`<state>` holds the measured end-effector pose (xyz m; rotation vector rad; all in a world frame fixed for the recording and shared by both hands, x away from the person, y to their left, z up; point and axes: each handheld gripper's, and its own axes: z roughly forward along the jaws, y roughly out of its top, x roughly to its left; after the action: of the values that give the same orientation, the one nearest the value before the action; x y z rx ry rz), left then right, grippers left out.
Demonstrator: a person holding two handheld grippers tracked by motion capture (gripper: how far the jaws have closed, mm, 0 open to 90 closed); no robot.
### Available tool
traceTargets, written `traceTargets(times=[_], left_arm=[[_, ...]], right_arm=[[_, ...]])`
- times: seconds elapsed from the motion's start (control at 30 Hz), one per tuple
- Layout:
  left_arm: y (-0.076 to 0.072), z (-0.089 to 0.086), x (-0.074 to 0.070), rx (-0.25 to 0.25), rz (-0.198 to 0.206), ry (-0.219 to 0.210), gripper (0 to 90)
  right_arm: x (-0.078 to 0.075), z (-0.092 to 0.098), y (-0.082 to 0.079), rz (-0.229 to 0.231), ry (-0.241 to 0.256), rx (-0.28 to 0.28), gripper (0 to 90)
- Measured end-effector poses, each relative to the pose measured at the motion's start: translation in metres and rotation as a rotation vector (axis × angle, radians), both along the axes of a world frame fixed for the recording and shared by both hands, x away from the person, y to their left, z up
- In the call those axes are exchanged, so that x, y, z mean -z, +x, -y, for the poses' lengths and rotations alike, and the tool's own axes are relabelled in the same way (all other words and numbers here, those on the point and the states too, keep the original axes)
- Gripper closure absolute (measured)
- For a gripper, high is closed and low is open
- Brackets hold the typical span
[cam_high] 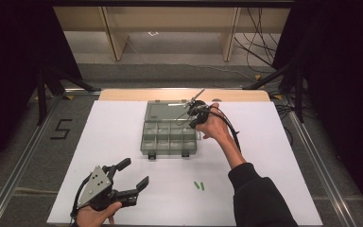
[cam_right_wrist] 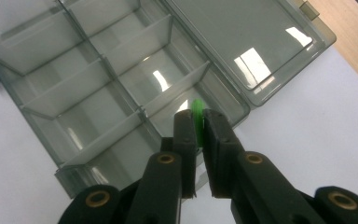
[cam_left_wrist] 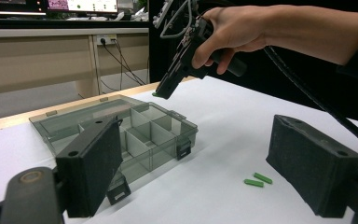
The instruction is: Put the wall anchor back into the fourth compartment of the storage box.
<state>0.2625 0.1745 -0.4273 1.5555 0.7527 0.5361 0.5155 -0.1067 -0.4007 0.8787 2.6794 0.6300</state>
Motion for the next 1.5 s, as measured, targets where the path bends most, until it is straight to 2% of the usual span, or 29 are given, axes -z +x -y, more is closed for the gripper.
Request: traceTargets(times=[0.23, 0.6, 0.7, 0.77, 0.8, 0.83, 0.9, 0.93, 0.97, 1.13, 1.23, 1.37, 1.5], left_arm=[[0.000, 0.000, 0.000, 0.002, 0.000, -0.001, 16.9], [0.000, 0.000, 0.000, 0.004, 0.000, -0.003, 16.9], [0.000, 0.000, 0.000, 0.004, 0.001, -0.004, 16.9], [0.000, 0.000, 0.000, 0.004, 0.001, -0.004, 16.9], [0.000, 0.000, 0.000, 0.004, 0.001, -0.003, 16.9], [0.000, 0.000, 0.000, 0.004, 0.000, -0.003, 16.9], [-0.001, 0.000, 0.000, 0.004, 0.000, -0.002, 16.9], [-0.001, 0.000, 0.000, 0.004, 0.000, -0.002, 16.9], [-0.001, 0.000, 0.000, 0.003, 0.000, -0.003, 16.9], [0.000, 0.001, 0.000, 0.003, -0.001, 0.000, 16.9], [0.000, 0.001, 0.000, 0.003, -0.001, 0.002, 16.9], [0.000, 0.001, 0.000, 0.001, -0.003, 0.003, 16.9], [0.000, 0.001, 0.000, 0.000, -0.004, 0.003, 16.9]], right_arm=[[0.006, -0.005, 0.008, 0.003, -0.007, 0.011, 84.0], [0.018, -0.014, 0.014, -0.022, -0.036, 0.018, 82.9], [0.021, -0.015, 0.016, -0.003, -0.028, 0.038, 70.1], [0.021, -0.015, 0.016, -0.005, -0.024, 0.037, 68.0], [0.018, -0.015, 0.013, 0.001, -0.020, 0.037, 59.0], [0.017, -0.015, 0.012, 0.005, -0.017, 0.043, 53.9], [0.014, -0.014, 0.010, 0.010, -0.017, 0.048, 47.9], [0.014, -0.014, 0.010, 0.010, -0.017, 0.048, 47.9], [0.009, -0.012, 0.005, 0.019, -0.013, 0.045, 43.0], [0.000, -0.005, -0.009, 0.033, 0.011, 0.023, 37.7], [-0.005, 0.001, -0.020, 0.048, 0.030, 0.030, 35.6], [-0.011, 0.006, -0.036, 0.050, 0.029, 0.052, 33.6], [-0.014, 0.011, -0.051, 0.055, 0.026, 0.036, 32.5]])
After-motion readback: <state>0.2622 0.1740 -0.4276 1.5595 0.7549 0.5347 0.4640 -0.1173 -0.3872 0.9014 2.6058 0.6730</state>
